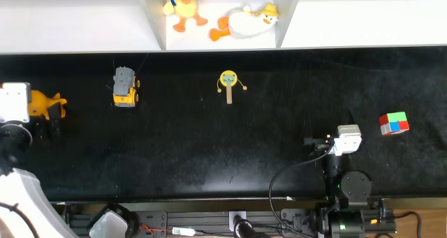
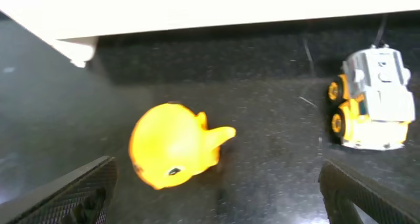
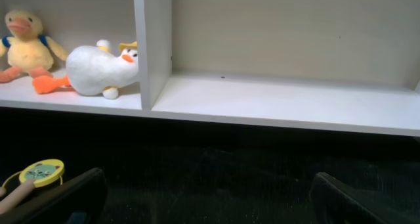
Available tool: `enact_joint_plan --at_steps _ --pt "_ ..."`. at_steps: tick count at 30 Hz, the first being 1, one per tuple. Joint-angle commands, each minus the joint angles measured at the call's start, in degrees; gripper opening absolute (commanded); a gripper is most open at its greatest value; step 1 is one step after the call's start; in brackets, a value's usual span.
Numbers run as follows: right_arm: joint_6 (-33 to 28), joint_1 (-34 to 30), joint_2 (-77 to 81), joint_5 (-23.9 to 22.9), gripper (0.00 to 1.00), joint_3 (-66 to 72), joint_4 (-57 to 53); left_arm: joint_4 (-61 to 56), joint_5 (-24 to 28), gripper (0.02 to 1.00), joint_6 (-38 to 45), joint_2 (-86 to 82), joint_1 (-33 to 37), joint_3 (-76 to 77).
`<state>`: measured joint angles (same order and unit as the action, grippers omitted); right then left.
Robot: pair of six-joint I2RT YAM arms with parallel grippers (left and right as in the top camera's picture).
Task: Store Toys
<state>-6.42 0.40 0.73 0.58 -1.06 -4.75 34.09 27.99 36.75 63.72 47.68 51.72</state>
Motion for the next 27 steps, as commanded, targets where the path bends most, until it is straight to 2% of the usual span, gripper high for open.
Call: enact_joint_plan --at_steps 1,6,22,23,26,27 --pt "0.24 -0.11 -0.52 -0.39 0.996 0.74 0.28 -1.03 3.43 0.998 2.25 5.16 0.44 1.29" --pt "0.24 -0.11 -0.52 -0.39 0.996 0.74 0.31 -5.44 -0.15 0.998 -4.0 9.31 2.62 1.29" --pt "0.24 -0.11 -0.52 -0.39 0.996 0.74 0.31 -15.85 0.96 0.978 -4.24 22.91 3.67 1.29" --pt "0.24 -0.11 -0.52 -0.39 0.996 0.74 0.28 -16.09 1.11 0.91 -4.22 23.04 3.67 1.29" --pt "0.22 -0.11 -0.52 -0.39 0.993 0.74 0.28 -16.79 1.14 0.581 -4.22 23.08 3.67 1.29" --pt "0.22 -0.11 -0.52 -0.39 0.996 0.74 0.28 -17.31 1.53 0.4 -4.2 23.08 3.67 1.27"
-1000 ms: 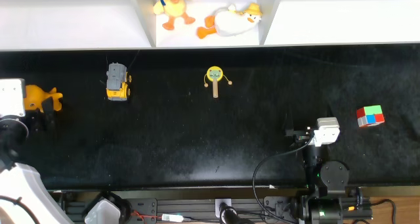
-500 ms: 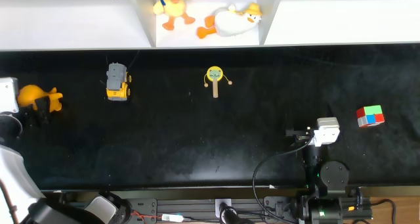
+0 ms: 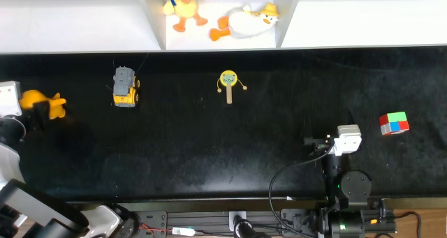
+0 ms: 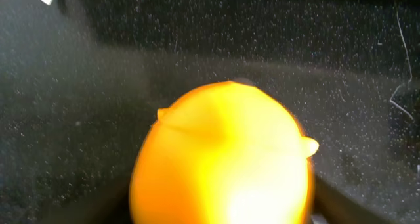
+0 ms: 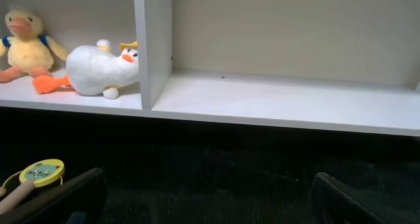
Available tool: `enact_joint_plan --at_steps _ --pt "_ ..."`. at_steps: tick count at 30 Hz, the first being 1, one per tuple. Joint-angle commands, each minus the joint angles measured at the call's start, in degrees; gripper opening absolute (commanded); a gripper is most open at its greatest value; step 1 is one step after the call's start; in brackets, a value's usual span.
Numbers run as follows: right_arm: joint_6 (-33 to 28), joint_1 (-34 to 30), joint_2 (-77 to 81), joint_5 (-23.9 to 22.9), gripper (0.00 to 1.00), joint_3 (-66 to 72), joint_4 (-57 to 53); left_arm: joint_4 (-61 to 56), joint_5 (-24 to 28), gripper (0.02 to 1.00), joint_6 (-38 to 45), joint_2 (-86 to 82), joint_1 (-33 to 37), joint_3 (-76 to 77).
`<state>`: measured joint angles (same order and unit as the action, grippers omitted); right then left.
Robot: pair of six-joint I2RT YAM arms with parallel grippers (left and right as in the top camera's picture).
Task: Store Toys
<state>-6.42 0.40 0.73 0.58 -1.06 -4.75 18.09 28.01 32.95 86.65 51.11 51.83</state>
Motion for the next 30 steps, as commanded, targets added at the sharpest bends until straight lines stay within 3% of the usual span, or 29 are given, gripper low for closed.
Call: enact_joint_plan --at_steps 1,4,9,15,21,26,30 --pt "0.22 -0.11 -0.52 -0.39 0.993 0.74 0.31 -1.44 1.6 0.332 -0.42 0.15 0.24 1.16" --pt "0.24 -0.11 -0.52 -0.39 0.993 0.74 0.28 -1.51 3.04 0.126 -0.46 0.13 0.24 1.16" --pt "0.22 -0.11 -0.52 -0.39 0.996 0.74 0.28 0.57 3.93 0.038 -4.85 -2.1 -0.48 1.16" --pt "0.24 -0.11 -0.52 -0.39 0.996 0.74 0.28 3.43 -10.27 0.075 -13.66 -9.09 -7.54 1.2" --pt "0.24 -0.11 -0.52 -0.39 0.996 0.74 0.31 0.04 -14.69 0.049 -22.64 -10.36 -17.2 2.27" --pt "0.22 -0.11 -0.52 -0.39 0.996 0.74 0.31 -3.8 -17.64 0.056 -28.83 -10.36 -19.87 2.64" --pt "0.24 -0.11 -0.52 -0.39 0.996 0.74 0.28 -3.82 -17.64 0.058 -29.0 -10.27 -20.57 5.05"
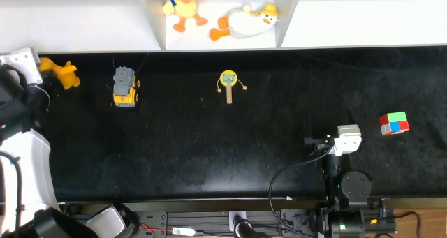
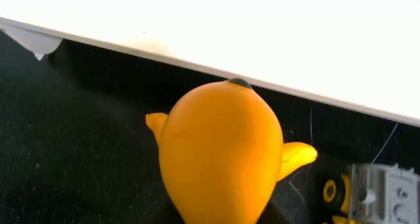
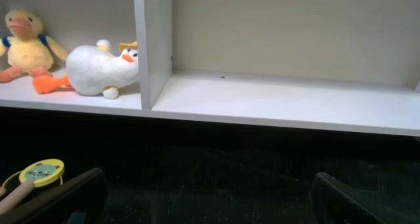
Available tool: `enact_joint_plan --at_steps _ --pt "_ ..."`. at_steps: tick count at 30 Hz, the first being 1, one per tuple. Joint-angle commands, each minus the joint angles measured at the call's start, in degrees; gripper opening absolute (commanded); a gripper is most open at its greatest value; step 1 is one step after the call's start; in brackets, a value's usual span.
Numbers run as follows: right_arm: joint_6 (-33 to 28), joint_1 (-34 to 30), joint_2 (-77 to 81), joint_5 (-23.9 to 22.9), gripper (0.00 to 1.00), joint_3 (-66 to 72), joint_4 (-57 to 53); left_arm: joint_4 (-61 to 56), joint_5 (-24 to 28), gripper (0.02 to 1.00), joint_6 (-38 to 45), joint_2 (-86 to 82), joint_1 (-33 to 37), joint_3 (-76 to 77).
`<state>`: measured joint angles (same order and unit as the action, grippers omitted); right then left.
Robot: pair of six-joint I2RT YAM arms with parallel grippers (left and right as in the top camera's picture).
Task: Store Toys
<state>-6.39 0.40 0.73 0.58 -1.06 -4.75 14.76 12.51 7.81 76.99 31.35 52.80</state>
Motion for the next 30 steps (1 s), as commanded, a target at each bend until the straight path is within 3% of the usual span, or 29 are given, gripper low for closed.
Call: enact_joint_plan --at_steps 1,5,30 --pt "0.22 -0.11 -0.52 -0.39 0.998 0.74 0.28 -0.39 -2.21 0.06 -3.85 -0.48 -1.09 5.01" --pt "0.2 -0.11 -0.52 -0.39 0.996 0.74 0.28 -0.37 -7.52 0.066 -4.96 1.9 -2.84 9.6" --pt "0.22 -0.11 -0.52 -0.39 0.996 0.74 0.31 -9.9 -4.22 0.11 -5.11 16.41 -5.84 15.56"
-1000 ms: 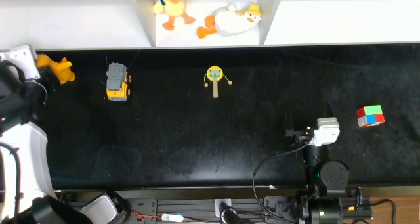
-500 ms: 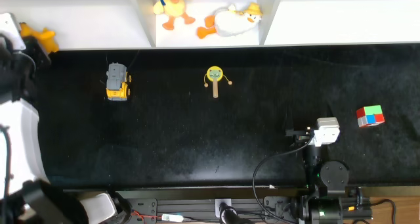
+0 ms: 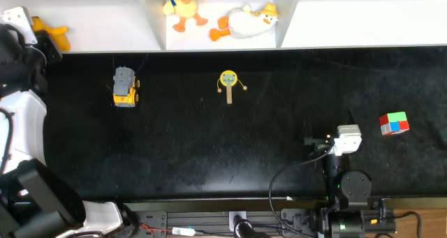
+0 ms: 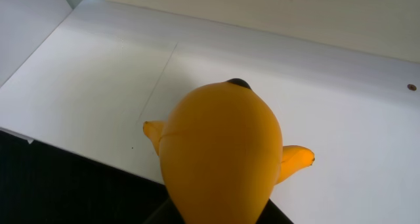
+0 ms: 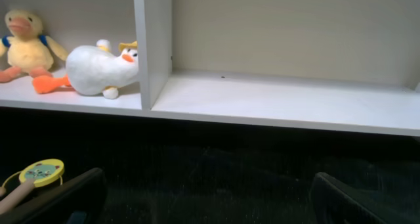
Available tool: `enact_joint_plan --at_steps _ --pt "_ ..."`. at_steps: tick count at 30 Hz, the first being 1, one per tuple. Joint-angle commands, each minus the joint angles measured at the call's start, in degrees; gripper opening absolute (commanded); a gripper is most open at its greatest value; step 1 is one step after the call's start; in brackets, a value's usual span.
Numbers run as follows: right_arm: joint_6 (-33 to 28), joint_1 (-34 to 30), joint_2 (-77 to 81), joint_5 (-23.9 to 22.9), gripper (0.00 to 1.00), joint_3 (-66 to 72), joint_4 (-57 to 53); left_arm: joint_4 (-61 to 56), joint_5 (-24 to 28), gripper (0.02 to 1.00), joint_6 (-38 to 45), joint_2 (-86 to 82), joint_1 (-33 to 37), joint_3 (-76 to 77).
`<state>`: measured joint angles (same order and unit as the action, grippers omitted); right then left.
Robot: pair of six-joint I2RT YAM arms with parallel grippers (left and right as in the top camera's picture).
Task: Store Toys
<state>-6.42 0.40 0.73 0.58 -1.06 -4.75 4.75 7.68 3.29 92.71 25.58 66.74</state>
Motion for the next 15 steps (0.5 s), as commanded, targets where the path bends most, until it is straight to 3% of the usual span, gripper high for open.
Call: enact_joint_plan --at_steps 1,15 --pt "0.24 -0.11 -0.52 -0.39 0.998 0.74 0.28 0.11 0.61 0.11 -0.57 0.7 -0.07 1.62" --pt "0.24 -0.11 -0.52 -0.39 0.998 0.74 0.31 -0.42 1.27 0.139 -0.59 1.97 -0.55 1.62"
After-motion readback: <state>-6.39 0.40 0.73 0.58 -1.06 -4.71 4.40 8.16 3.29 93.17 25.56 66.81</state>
